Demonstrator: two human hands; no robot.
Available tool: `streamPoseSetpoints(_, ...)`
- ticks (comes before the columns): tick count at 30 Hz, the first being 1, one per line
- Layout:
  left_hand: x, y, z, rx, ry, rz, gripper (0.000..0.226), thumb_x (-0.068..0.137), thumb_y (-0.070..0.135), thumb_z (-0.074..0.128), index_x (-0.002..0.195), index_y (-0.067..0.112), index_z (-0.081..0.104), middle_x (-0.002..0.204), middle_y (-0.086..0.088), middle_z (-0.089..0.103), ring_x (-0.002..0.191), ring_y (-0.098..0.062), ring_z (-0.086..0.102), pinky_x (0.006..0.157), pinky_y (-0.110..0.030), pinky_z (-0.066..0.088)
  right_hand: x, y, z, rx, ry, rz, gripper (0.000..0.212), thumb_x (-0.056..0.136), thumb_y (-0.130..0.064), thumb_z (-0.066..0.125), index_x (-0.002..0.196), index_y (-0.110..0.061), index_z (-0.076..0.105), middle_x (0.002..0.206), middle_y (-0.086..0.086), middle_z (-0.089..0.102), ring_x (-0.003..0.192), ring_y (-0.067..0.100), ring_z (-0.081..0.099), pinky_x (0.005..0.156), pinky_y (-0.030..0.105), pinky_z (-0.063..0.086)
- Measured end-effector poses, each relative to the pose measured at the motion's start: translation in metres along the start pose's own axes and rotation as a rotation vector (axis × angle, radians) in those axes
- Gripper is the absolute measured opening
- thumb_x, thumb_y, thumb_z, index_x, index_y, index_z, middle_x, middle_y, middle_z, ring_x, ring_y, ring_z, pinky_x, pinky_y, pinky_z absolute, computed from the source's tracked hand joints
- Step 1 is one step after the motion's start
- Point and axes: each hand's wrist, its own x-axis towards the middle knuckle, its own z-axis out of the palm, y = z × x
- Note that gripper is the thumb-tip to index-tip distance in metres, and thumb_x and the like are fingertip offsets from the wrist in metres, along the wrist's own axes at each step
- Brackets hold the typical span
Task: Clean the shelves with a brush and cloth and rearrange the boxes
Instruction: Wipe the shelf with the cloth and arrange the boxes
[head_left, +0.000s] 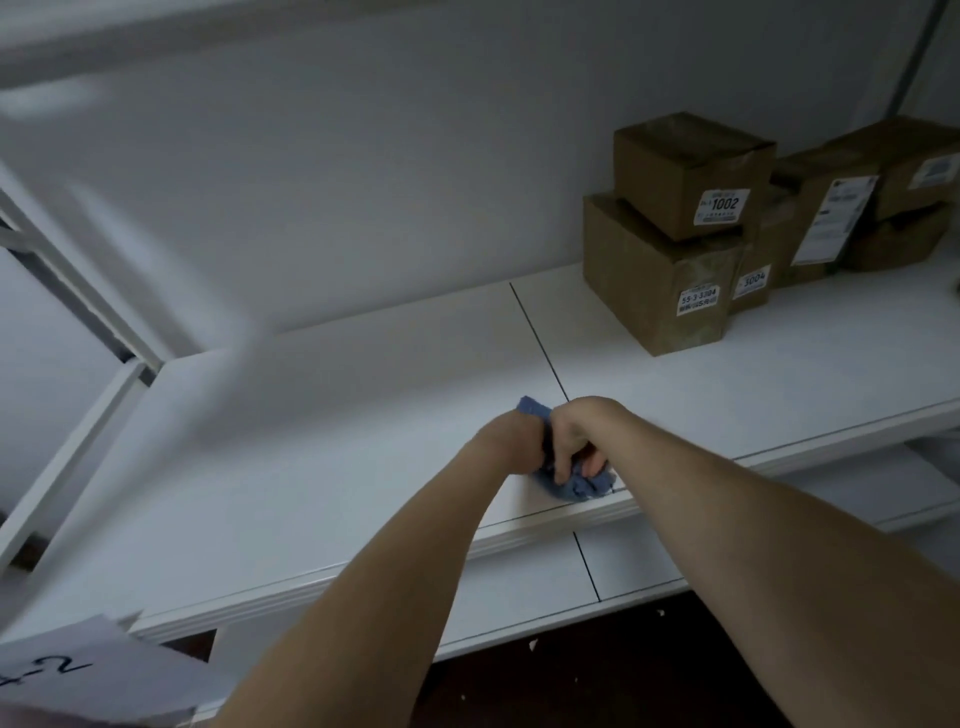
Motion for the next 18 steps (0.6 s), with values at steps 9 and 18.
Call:
streamPoseSetpoints(9, -0.015, -0.121, -0.018, 0.386, -0.080, -0.179, 0.037, 0.091, 0.028, 0.050, 0.123, 0.010, 0.056, 0.120, -0.011, 0.061, 0.116, -0.026, 0.054, 0.095, -0.035, 0.047, 0.001, -0.119, 0.036, -0.009, 0.137, -0.401, 0.057, 0.079, -0.025, 0.078, 0.128, -0.006, 0.055, 0.123, 0.011, 0.063, 0.104, 0.027, 0.063, 0.089, 0.037, 0.051)
streamPoseSetpoints(18, -0.013, -0.170, -0.028, 0.489, -0.102, -0.254, 0.064, 0.083, 0.046, 0.058, 0.140, 0.024, 0.039, 0.130, -0.005, 0.056, 0.123, -0.026, 0.050, 0.096, -0.032, 0.044, 0.027, -0.168, 0.061, 0.055, 0.497, -0.458, 0.052, 0.085, -0.027, 0.066, 0.131, -0.010, 0.049, 0.131, 0.016, 0.042, 0.116, 0.035, 0.048, 0.086, 0.039, 0.044)
